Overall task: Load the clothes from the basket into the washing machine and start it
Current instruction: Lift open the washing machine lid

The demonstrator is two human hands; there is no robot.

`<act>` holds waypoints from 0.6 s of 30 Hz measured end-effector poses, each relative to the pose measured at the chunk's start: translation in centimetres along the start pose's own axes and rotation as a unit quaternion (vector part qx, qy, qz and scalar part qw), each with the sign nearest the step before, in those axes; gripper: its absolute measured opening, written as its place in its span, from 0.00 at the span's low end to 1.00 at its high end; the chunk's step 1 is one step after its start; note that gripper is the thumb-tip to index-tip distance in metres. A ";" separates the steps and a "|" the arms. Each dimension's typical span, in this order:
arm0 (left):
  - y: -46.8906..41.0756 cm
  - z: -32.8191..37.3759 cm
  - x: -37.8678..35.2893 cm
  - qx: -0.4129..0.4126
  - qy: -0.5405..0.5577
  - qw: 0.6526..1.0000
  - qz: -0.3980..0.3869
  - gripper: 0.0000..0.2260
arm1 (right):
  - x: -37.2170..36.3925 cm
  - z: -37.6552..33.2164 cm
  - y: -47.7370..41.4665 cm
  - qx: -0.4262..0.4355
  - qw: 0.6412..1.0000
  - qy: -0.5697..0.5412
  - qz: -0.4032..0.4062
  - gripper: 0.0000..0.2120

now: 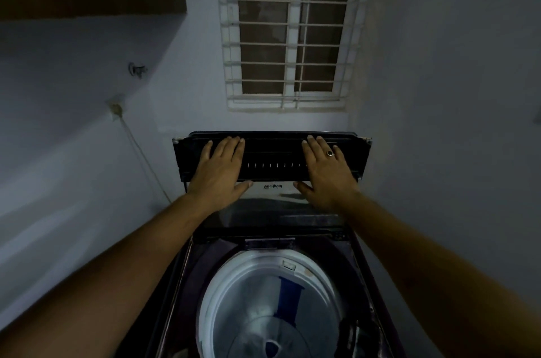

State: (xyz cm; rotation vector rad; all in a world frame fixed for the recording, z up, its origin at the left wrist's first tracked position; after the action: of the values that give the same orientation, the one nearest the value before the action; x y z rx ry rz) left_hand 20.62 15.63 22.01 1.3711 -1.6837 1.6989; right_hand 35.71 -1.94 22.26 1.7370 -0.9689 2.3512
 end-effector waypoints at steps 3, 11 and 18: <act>-1.4 -0.9 -1.1 0.000 0.023 1.000 -0.017 0.44 | -0.6 0.3 -1.7 -0.006 1.000 -0.003 -0.018 0.45; -4.6 -2.7 -4.2 -0.009 0.047 0.996 -0.072 0.48 | -2.5 1.3 -5.6 -0.021 0.998 -0.027 -0.056 0.49; -6.6 -3.8 -6.4 -0.019 0.047 0.992 -0.119 0.50 | -4.4 1.8 -8.2 -0.034 0.996 -0.026 -0.083 0.51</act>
State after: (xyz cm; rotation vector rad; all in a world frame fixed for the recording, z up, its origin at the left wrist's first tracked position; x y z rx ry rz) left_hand 27.48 22.77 21.09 1.3905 -1.4312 1.5632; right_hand 42.12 5.02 22.34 1.7861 -0.8648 2.1574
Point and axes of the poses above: each hand's wrist, its own y-axis away from the middle knuckle, its own x-axis out of the back of the hand, z = x × y, the point moved 6 cm from there along -y, towards the middle knuckle, and after that the axes turned 8 degrees about z, right-handed, at the moved point
